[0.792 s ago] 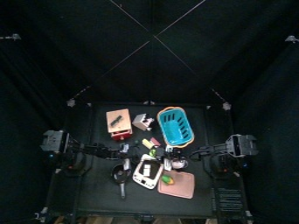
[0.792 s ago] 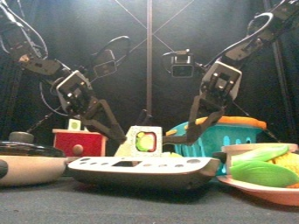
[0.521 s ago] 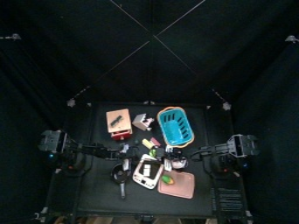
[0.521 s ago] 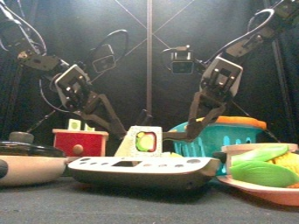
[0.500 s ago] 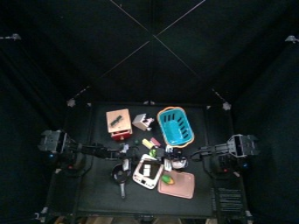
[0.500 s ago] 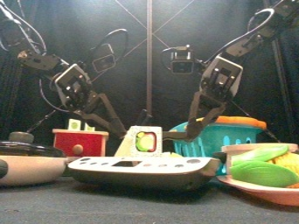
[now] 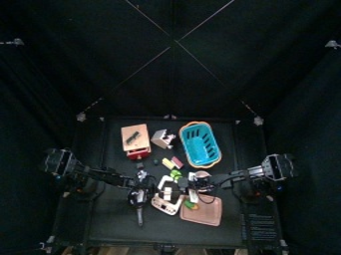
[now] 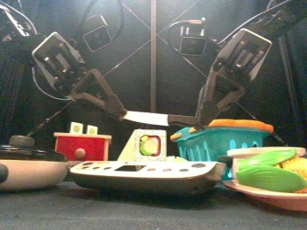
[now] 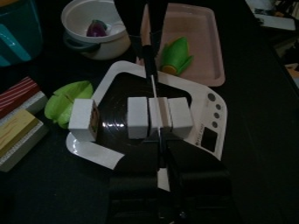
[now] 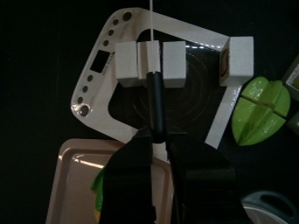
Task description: Cut sushi roll
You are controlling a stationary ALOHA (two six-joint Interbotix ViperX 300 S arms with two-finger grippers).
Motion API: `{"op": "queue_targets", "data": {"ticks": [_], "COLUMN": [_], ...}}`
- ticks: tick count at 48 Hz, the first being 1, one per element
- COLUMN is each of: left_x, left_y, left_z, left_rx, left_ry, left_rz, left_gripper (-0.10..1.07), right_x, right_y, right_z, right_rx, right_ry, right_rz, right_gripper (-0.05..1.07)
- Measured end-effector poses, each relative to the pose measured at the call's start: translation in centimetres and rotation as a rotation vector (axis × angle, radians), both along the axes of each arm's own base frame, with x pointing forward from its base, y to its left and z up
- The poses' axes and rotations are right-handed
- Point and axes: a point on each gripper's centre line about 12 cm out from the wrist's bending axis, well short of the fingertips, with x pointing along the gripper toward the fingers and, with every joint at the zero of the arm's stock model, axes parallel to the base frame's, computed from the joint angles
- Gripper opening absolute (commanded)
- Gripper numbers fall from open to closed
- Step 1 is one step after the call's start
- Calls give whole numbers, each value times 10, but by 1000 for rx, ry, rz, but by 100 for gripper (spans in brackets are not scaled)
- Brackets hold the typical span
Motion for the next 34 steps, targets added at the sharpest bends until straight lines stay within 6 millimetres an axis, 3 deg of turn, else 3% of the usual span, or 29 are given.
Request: {"op": "queue_targets", "data": {"ticks": [34], "left_x": [3], "left_y": [14], "left_z": [-22], "left_rx": [10], "left_ry": [64], "left_rz": [41], "left_gripper": [38], "right_x": [-2], "right_y": [-8], "right_z": [-3], "right_rx": [6], "right_ry": [10], "right_rz": [-27], "right_gripper": [33]}}
